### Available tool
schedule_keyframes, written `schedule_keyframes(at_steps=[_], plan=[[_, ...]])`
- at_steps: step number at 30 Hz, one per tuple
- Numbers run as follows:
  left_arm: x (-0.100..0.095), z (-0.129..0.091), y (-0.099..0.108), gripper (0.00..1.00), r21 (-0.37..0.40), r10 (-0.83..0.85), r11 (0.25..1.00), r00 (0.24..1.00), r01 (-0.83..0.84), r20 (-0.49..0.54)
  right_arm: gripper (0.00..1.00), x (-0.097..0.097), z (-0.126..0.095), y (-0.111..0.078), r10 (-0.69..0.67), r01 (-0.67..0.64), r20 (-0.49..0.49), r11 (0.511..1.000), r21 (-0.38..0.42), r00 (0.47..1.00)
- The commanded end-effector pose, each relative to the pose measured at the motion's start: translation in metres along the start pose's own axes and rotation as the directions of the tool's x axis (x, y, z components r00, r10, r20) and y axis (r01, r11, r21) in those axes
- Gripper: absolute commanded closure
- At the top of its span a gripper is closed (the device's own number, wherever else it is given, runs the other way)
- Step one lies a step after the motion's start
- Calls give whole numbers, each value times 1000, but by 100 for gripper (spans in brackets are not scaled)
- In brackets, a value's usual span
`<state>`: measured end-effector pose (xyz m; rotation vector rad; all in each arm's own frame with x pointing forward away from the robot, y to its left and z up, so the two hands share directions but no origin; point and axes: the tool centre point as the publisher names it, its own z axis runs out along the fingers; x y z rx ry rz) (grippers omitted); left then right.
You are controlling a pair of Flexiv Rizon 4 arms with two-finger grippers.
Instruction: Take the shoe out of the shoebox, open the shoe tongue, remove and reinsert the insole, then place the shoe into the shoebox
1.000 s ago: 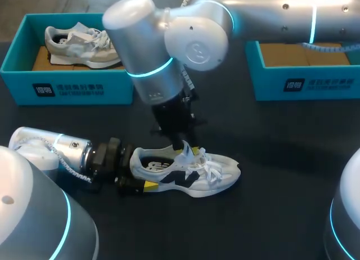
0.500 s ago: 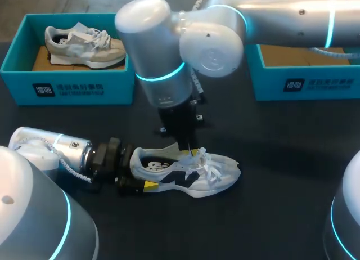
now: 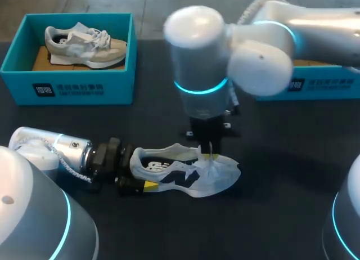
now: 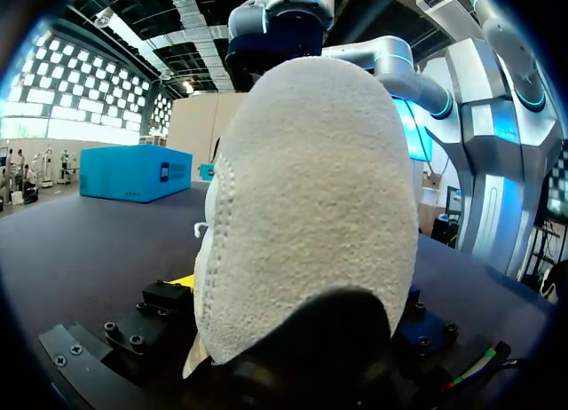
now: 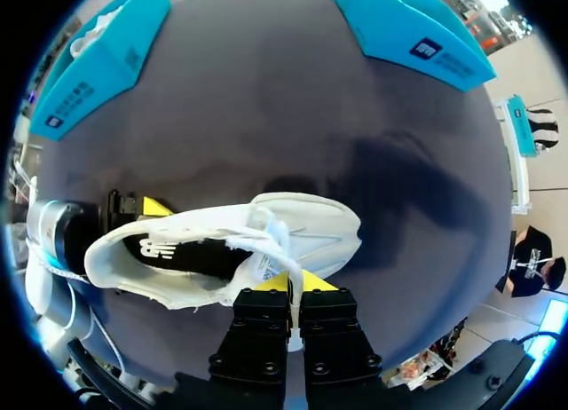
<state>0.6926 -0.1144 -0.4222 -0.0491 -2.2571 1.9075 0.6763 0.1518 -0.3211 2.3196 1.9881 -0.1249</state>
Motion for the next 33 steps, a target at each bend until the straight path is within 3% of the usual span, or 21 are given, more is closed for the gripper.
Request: schedule_keyframes(at_steps=[1,18,33], plan=[[-1,1,2,100,0,0,1000,1000,0,2,100,-23,6,-2,15,-22,-301,1000,-20,953],[-1,1,2,100,0,0,1000,1000,0,2,100,-28,26,5,-18,2,-463,999,-37,886],[-1,1,2,100,0,0,1000,1000,0,2,100,-28,40,-2,-4,13,-478,1000,14,879]])
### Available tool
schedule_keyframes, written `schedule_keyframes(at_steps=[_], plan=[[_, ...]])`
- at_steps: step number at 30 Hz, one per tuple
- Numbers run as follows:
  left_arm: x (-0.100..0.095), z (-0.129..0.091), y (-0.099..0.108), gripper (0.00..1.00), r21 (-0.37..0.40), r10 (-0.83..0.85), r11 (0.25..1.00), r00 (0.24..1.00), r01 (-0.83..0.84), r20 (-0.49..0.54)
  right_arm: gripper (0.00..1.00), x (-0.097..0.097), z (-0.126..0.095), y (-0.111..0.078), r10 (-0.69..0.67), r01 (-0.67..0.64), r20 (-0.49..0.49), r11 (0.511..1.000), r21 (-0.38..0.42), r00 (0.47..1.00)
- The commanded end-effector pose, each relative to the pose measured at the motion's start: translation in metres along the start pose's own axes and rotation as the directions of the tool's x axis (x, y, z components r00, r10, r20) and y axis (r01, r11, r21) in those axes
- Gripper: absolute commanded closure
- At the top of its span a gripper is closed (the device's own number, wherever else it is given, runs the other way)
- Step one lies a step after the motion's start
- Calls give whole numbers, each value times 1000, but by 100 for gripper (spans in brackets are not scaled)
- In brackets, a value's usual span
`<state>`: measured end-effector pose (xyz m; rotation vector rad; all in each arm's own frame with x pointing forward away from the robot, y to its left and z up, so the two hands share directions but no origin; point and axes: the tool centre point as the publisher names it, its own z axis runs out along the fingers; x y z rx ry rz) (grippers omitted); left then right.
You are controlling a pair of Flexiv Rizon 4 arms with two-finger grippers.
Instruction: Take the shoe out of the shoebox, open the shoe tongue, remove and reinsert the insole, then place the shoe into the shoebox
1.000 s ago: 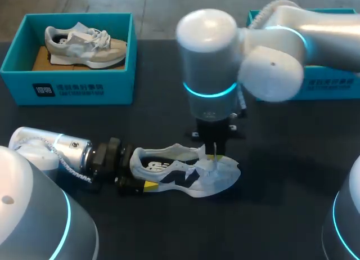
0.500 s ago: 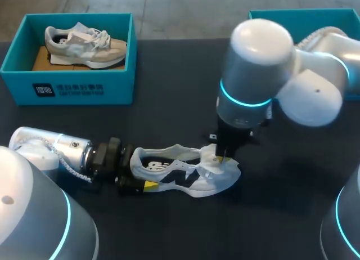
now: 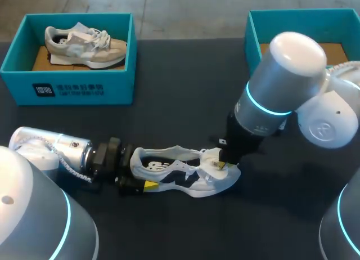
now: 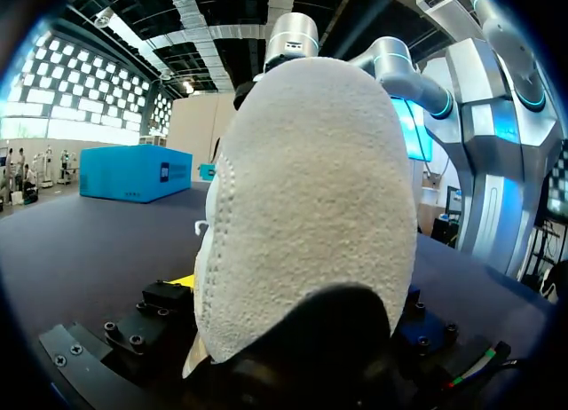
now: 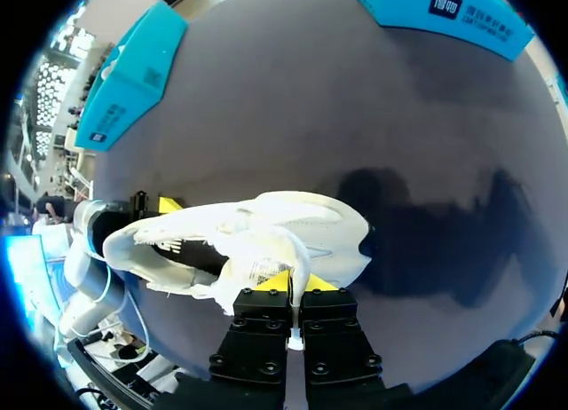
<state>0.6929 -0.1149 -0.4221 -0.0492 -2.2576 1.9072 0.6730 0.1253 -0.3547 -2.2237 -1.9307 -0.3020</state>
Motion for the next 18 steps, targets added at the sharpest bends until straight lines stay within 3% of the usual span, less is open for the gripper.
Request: schedule_keyframes(at_steps=[1,4,8,11,13,15,17,18], plan=[[-1,0,2,100,1,0,1000,1000,0,2,100,-7,3,-4,5,-5,-108,1000,5,994],[-1,0,2,100,1,0,1000,1000,0,2,94,-11,8,-6,19,-17,-118,1000,26,993],[-1,0,2,100,1,0,1000,1000,0,2,94,-12,9,-8,29,-25,-116,999,39,993],[-1,0,2,100,1,0,1000,1000,0,2,87,-9,3,-9,24,-21,-96,999,35,995],[-1,0,2,100,1,0,1000,1000,0,2,73,-6,-2,-10,18,-16,-77,999,29,997],[-1,0,2,100,1,0,1000,1000,0,2,51,-2,-9,-11,6,-5,-65,1000,18,998],[-1,0,2,100,1,0,1000,1000,0,2,3,4,-19,-13,-6,7,-43,1000,5,999],[-1,0,2,100,1,0,1000,1000,0,2,0,7,-23,-13,-11,11,-29,1000,0,1000]])
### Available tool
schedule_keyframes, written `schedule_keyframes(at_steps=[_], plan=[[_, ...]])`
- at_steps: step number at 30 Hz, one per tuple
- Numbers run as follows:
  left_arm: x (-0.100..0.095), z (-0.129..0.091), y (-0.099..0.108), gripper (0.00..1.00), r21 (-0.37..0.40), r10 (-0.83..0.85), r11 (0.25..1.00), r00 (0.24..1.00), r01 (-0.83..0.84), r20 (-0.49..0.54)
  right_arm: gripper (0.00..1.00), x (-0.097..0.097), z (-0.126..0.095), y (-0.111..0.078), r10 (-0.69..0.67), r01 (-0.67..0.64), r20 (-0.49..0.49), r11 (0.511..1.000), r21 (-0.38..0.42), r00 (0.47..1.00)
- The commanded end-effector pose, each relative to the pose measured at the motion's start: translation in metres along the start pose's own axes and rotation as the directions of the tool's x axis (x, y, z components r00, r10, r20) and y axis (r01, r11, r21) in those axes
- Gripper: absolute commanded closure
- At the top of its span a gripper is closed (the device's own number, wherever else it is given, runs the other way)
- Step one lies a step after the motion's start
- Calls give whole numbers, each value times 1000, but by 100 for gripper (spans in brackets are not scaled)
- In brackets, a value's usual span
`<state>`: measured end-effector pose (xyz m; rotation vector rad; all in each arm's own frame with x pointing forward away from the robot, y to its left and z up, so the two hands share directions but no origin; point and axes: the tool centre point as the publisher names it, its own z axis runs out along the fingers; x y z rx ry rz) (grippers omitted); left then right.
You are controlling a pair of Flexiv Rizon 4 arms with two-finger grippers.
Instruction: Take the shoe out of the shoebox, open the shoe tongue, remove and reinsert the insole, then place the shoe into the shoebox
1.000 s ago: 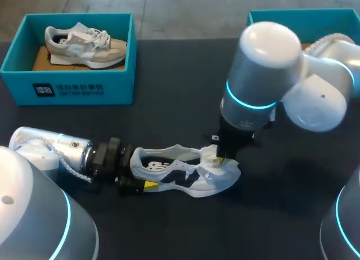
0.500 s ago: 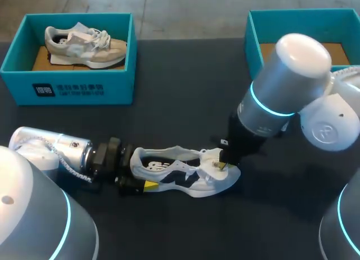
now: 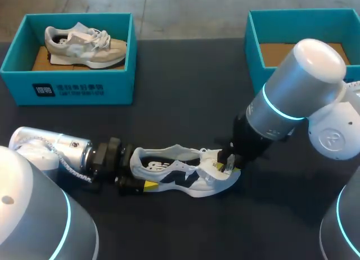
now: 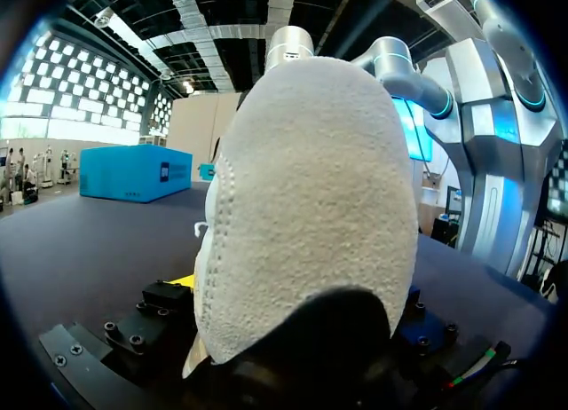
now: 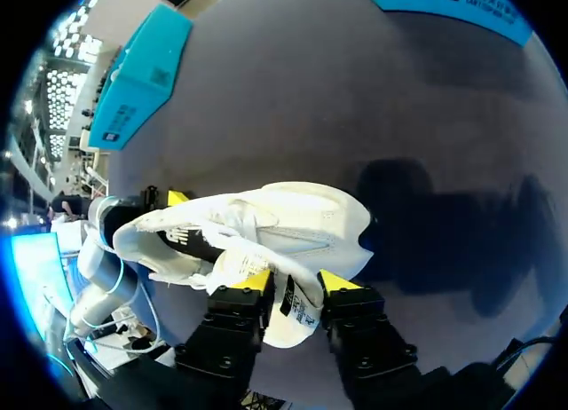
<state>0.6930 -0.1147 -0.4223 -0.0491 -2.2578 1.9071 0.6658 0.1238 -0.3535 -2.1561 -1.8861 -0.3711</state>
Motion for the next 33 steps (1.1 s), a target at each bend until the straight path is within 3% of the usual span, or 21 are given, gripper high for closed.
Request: schedule_keyframes(at_steps=[1,12,24,25,27,28,29,30,33], plan=[[-1,1,2,100,1,0,1000,1000,0,2,0,15,-27,-8,-13,15,79,1000,-27,997],[-1,1,2,100,1,0,1000,1000,0,2,0,47,-80,-24,-62,79,258,995,-57,964],[-1,1,2,100,1,0,1000,1000,0,2,0,85,-108,-24,-181,201,407,980,-7,896],[-1,1,2,100,1,0,1000,1000,0,2,9,89,-109,-23,-194,213,420,977,3,887],[-1,1,2,100,1,0,1000,1000,0,2,55,100,-109,-22,-230,243,447,970,28,865],[-1,1,2,100,1,0,1000,1000,0,2,71,104,-108,-21,-247,258,455,965,41,856],[-1,1,2,100,1,0,1000,1000,0,2,93,108,-107,-20,-269,277,464,959,53,844],[-1,1,2,100,1,0,1000,1000,0,2,100,110,-106,-19,-283,288,470,956,63,836],[-1,1,2,100,1,0,1000,1000,0,2,100,119,-101,-17,-360,358,498,928,103,789]])
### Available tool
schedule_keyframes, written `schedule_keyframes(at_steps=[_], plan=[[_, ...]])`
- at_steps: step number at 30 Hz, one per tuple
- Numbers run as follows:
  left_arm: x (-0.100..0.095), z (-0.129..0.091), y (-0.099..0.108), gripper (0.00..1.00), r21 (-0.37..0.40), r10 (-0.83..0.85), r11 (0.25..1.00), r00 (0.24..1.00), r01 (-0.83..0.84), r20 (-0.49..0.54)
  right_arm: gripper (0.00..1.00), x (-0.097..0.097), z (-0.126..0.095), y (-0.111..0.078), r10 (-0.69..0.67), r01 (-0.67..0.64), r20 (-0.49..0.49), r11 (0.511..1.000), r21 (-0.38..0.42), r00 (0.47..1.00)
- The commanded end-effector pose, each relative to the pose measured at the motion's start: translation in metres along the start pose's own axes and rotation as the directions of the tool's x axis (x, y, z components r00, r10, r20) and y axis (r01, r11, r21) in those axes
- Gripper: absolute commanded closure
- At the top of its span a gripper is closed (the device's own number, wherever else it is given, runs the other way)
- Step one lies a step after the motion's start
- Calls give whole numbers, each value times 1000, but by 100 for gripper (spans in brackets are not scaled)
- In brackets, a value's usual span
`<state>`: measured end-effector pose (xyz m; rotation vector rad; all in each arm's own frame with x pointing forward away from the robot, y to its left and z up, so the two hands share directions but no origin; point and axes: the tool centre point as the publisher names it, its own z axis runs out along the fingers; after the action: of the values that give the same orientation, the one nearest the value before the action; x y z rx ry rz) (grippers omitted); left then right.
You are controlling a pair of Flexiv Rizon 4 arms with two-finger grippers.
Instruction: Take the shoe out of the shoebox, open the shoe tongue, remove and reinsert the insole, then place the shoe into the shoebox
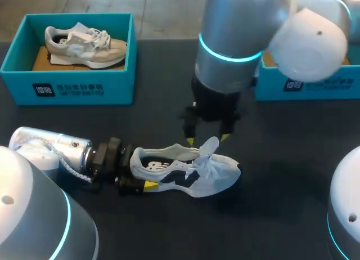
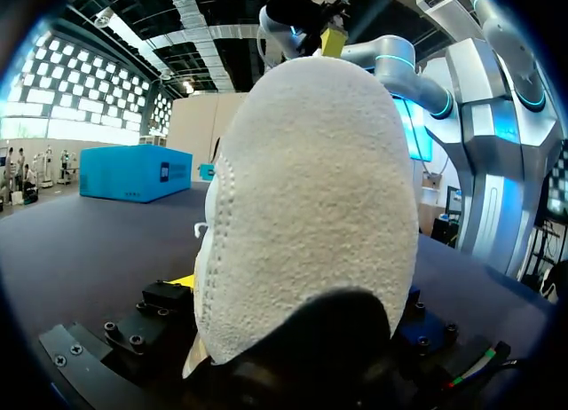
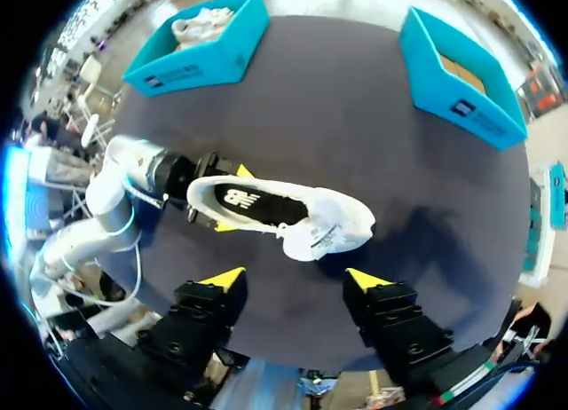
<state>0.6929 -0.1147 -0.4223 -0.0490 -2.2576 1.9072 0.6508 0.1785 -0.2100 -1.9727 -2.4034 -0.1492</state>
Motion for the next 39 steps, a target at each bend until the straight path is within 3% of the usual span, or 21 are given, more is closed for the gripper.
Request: schedule_keyframes(at_steps=[1,6,9,11,12,13,14,27,29,32,33,34,36,37,39], plan=[[-1,1,2,100,1,0,1000,1000,0,2,100,21,9,15,-98,87,269,995,51,958],[-1,1,2,100,1,0,1000,1000,0,2,100,31,8,17,-271,272,315,961,40,910],[-1,1,2,100,1,0,1000,1000,0,2,100,34,8,16,-389,406,298,914,3,872],[-1,1,2,100,1,0,1000,1000,0,2,100,33,8,13,-518,546,228,834,-78,824],[-1,1,2,100,1,0,1000,1000,0,2,100,32,8,12,-552,579,227,812,-73,802],[-1,1,2,100,1,0,1000,1000,0,2,100,33,9,13,-540,560,236,829,-18,808],[-1,1,2,100,1,0,1000,1000,0,2,100,32,11,15,-476,480,241,876,47,846],[-1,1,2,100,1,0,1000,1000,0,2,100,32,11,15,-476,480,241,876,47,846],[-1,1,2,100,1,0,1000,1000,0,2,100,37,16,20,-617,637,207,769,-47,760],[-1,1,2,100,1,0,1000,1000,0,2,100,39,19,22,-724,752,210,647,-124,658],[-1,1,2,100,1,0,1000,1000,0,2,100,40,19,22,-724,753,216,648,-113,656],[-1,1,2,100,1,0,1000,1000,0,2,100,41,19,23,-766,799,231,589,-121,600],[-1,1,2,100,1,0,1000,1000,0,2,100,44,19,23,-791,825,239,553,-115,563],[-1,1,2,100,1,0,1000,1000,0,2,100,48,18,23,-828,865,254,489,-110,500],[-1,1,2,100,1,0,1000,1000,0,2,100,54,19,23,-857,892,250,439,-105,451]])
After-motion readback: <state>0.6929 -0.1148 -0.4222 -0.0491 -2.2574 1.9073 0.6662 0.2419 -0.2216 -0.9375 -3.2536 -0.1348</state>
